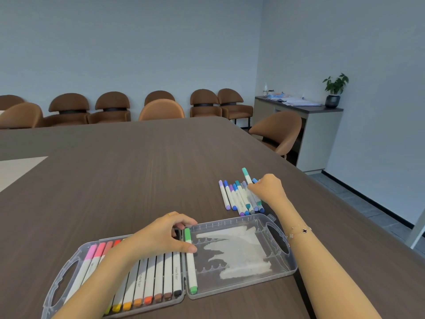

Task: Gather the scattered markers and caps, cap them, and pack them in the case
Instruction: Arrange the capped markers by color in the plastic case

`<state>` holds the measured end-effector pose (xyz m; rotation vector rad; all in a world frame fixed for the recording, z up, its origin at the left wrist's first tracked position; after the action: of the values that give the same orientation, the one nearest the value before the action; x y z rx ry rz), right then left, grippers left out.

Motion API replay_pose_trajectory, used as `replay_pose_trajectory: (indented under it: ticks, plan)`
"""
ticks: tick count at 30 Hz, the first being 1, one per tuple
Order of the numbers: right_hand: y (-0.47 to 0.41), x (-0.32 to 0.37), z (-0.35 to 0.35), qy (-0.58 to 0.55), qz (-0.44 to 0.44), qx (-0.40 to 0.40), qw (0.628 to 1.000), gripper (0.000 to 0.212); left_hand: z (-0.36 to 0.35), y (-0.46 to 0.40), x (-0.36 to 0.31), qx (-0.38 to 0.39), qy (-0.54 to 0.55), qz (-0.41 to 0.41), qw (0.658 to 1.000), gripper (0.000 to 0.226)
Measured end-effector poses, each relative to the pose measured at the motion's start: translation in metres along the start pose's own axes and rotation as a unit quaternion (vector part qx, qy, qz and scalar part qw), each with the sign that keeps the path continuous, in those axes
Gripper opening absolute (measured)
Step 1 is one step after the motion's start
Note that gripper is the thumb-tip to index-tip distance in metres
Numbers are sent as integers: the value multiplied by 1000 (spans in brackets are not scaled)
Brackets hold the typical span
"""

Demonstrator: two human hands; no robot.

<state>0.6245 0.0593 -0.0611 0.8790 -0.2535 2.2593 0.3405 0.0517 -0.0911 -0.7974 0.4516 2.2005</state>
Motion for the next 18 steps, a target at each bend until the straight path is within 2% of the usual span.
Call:
replay_pose_trajectory:
  ticks: [4, 7, 10, 12, 15, 18]
  plan:
    - [23, 29, -4, -53, 21, 71, 996, 29, 3, 1, 0, -11, 6, -1, 1000, 70]
    - [69, 45, -19, -83, 32, 181, 979, 26, 11, 2, 2, -38, 46, -7, 998, 45]
    - [126, 48, -51, -95, 25, 355, 930, 23, 27, 4, 10, -89, 60, -6, 994, 31]
    - [156, 44, -70, -72, 30, 438, 895, 20, 41, 8, 13, -149, 43, -1, 988, 22]
    - [177, 34, -84, -32, 27, 472, 881, 13, 49, 11, 8, -201, 29, -2, 979, 15]
    - [181, 28, -90, 13, 28, 460, 887, 14, 38, 7, 0, -192, 36, -5, 981, 13]
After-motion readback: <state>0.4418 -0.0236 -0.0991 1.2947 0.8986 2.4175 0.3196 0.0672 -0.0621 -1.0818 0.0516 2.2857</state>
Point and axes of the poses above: each hand's wrist, its own y-axis away from the middle knuckle, its own z-axis out of the back of the hand, x = y × z, the point moved 9 cm from there along -y, towards the middle knuckle, and after that the axes turned 5 degrees about -z, right-handed, at the moved point
